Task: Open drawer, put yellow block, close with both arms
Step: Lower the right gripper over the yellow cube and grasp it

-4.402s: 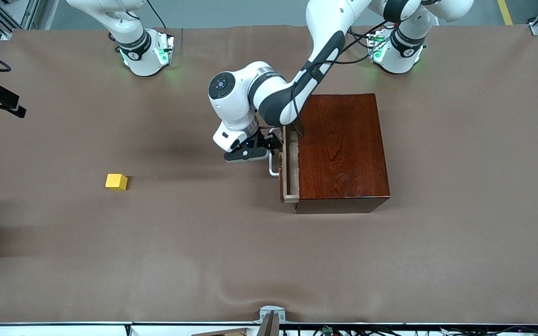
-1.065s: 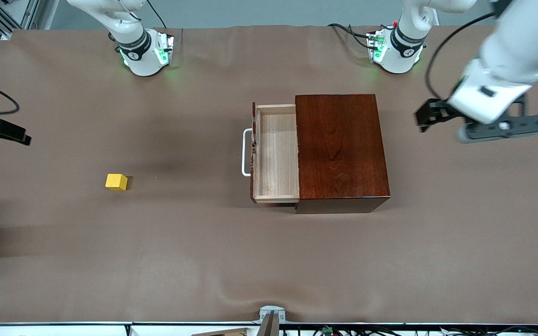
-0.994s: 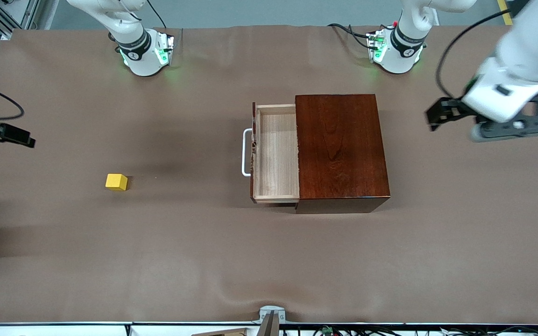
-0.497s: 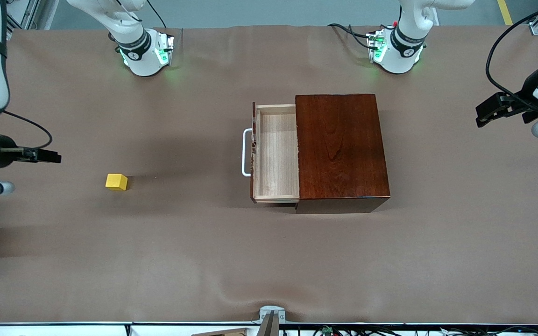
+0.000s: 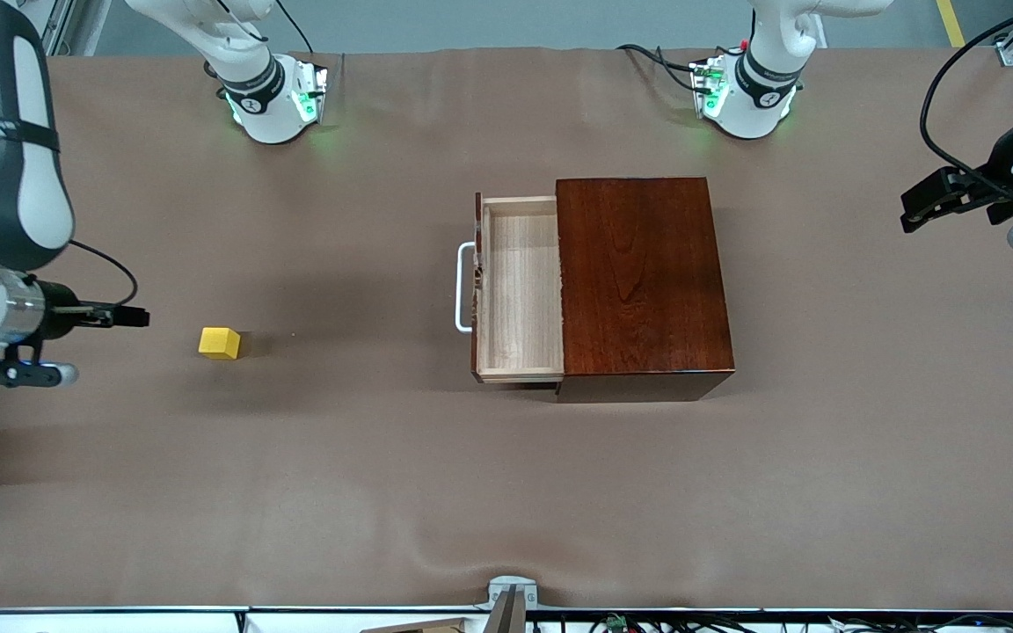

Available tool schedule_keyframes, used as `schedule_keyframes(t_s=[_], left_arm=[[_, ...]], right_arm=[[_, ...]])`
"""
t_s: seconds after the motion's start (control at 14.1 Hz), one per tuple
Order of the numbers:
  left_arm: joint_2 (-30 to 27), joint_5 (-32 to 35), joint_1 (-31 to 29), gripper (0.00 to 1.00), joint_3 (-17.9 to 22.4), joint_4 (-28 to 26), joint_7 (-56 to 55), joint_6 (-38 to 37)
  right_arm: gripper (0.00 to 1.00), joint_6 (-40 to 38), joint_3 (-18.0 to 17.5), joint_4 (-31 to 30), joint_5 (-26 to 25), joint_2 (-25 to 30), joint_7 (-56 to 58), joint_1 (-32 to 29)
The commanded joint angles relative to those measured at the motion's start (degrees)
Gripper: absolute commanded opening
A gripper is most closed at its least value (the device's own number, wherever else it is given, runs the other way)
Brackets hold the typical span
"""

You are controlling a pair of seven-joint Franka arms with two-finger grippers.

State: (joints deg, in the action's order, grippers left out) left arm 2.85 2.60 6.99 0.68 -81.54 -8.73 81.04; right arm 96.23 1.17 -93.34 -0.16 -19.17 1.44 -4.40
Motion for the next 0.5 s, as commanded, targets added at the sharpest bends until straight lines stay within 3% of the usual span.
schedule_keyframes(t_s=[0.0, 0.14, 0.43], left_arm=[[-4.87, -0.40, -4.35, 1.00, -4.99, -6.43, 1.08, 2.36], [-5.57, -0.66, -4.35, 1.00, -5.17, -7.31, 1.08, 2.54], [-6.02, -0.75, -3.91, 1.00, -5.87, -7.50, 0.90, 2.46]], right_arm=[[1.00, 1.15, -0.03, -0.61, 0.43, -2.09, 0.14, 0.18], [1.00, 3.16, -0.03, -1.92, 0.43, -3.16, 0.14, 0.09], [1.00, 13.33, -0.12, -10.43, 0.43, -2.98, 0.06, 0.53]])
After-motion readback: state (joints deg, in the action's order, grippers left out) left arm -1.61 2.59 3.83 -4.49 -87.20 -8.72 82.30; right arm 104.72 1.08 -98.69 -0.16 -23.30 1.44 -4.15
